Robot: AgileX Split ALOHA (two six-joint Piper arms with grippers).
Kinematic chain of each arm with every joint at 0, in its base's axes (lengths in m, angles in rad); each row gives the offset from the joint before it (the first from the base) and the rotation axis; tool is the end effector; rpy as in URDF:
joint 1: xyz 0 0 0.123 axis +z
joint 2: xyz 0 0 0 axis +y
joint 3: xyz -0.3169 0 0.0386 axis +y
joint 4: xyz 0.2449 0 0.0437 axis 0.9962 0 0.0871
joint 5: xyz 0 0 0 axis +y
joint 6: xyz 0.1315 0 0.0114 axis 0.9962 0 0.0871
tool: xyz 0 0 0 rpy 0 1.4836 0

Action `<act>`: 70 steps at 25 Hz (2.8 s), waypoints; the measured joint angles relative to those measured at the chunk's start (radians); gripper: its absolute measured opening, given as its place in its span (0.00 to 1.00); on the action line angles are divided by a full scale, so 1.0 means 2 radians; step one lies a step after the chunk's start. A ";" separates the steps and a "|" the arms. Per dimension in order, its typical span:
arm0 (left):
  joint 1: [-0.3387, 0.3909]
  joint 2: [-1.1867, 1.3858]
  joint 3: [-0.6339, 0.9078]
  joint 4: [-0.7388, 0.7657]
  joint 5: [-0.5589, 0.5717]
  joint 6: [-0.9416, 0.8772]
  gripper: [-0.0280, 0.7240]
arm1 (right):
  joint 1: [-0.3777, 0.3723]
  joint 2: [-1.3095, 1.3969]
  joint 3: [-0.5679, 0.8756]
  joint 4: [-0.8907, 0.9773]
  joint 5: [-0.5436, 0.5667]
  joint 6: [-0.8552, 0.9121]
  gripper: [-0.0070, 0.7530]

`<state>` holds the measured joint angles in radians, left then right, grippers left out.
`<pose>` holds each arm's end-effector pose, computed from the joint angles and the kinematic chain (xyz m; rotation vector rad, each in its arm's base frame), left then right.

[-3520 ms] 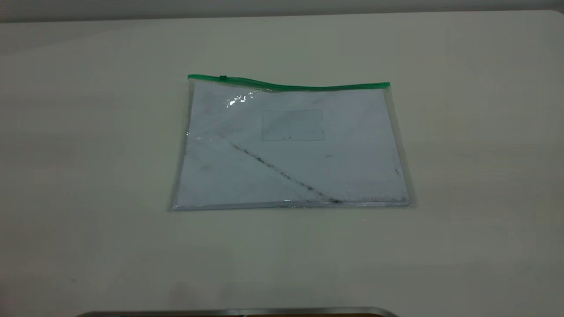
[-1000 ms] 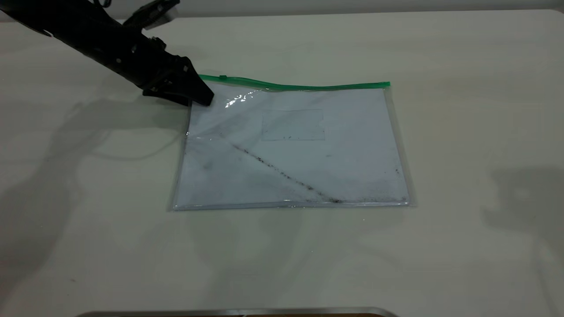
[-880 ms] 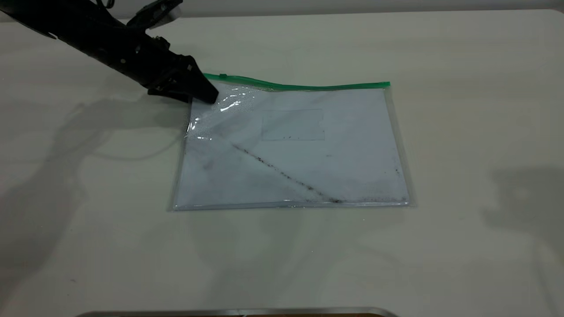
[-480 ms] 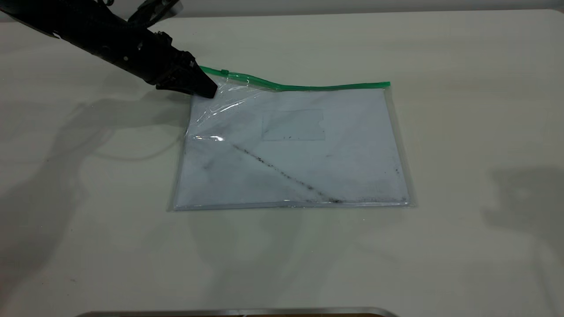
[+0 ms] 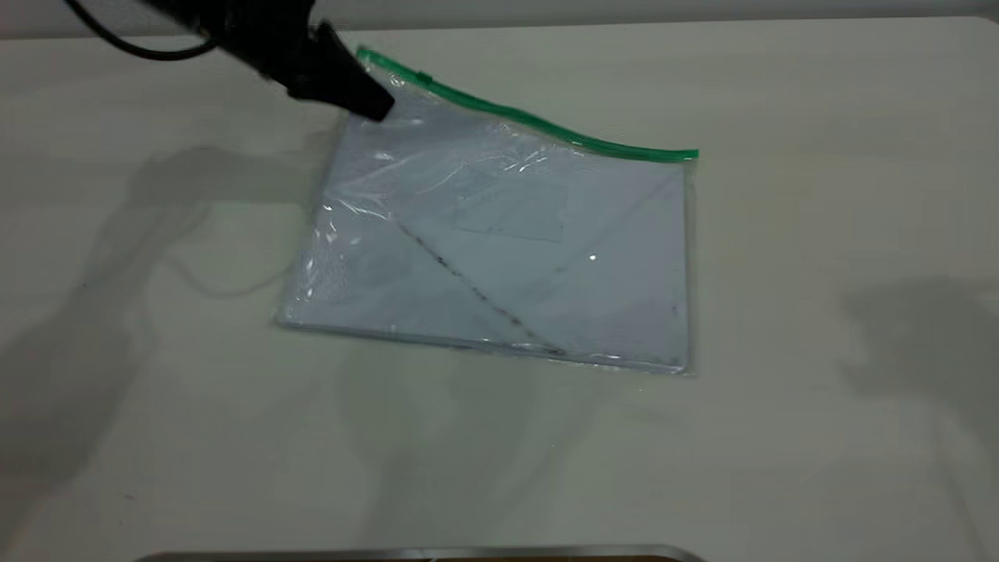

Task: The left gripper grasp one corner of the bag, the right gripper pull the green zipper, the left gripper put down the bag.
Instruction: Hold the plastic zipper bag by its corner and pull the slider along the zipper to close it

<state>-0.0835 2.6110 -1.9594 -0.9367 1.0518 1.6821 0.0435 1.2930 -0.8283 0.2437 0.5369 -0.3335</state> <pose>0.5234 -0.1365 0.0439 1.4640 2.0182 -0.7685 0.2690 0.0280 0.2649 -0.2580 2.4527 0.1185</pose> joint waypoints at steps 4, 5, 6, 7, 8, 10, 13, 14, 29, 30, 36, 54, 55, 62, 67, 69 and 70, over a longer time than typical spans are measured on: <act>-0.006 0.000 -0.060 0.040 0.049 0.011 0.11 | 0.019 0.050 -0.010 0.026 -0.023 -0.050 0.74; -0.007 0.000 -0.070 0.045 0.052 0.012 0.11 | 0.024 0.066 -0.015 0.035 -0.027 -0.061 0.74; -0.009 0.000 -0.078 0.050 0.054 0.012 0.11 | 0.028 0.082 -0.023 0.044 -0.030 -0.071 0.74; -0.012 0.000 -0.086 0.053 0.056 0.012 0.11 | 0.033 0.095 -0.032 0.051 -0.032 -0.084 0.74; -0.015 0.000 -0.092 0.054 0.056 0.012 0.11 | 0.039 0.112 -0.041 0.060 -0.034 -0.098 0.74; -0.024 0.000 -0.102 0.056 0.057 0.013 0.11 | 0.053 0.147 -0.061 0.076 -0.037 -0.126 0.74; -0.041 0.000 -0.105 0.057 0.057 0.036 0.11 | 0.073 0.200 -0.097 0.110 -0.040 -0.168 0.74; -0.048 0.000 -0.105 0.058 0.057 0.048 0.11 | 0.079 0.216 -0.109 0.120 -0.040 -0.183 0.74; -0.121 0.001 -0.105 0.077 0.057 0.138 0.11 | 0.133 0.373 -0.197 0.251 -0.050 -0.346 0.74; -0.125 0.001 -0.105 0.077 0.056 0.139 0.11 | 0.133 0.374 -0.197 0.260 -0.053 -0.356 0.74; -0.150 0.001 -0.105 0.077 0.027 0.139 0.11 | 0.133 0.374 -0.197 0.321 -0.053 -0.421 0.74; -0.156 0.001 -0.105 0.019 0.006 0.143 0.11 | 0.133 0.374 -0.197 0.410 -0.032 -0.516 0.74; -0.156 0.001 -0.105 0.018 0.006 0.143 0.11 | 0.133 0.374 -0.197 0.410 -0.032 -0.516 0.73; -0.156 0.001 -0.105 0.014 0.012 0.145 0.11 | 0.133 0.375 -0.197 0.410 -0.033 -0.516 0.59; -0.156 0.001 -0.105 0.014 0.013 0.145 0.11 | 0.133 0.380 -0.197 0.410 -0.032 -0.516 0.41; -0.156 0.001 -0.105 0.014 0.014 0.145 0.11 | 0.133 0.385 -0.197 0.410 -0.032 -0.516 0.33; -0.156 0.001 -0.105 0.014 0.015 0.145 0.11 | 0.133 0.388 -0.197 0.410 -0.032 -0.516 0.28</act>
<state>-0.3945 2.6140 -2.1700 -0.9088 1.0824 1.9714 0.3102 2.0682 -1.2220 1.0632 0.4725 -1.3660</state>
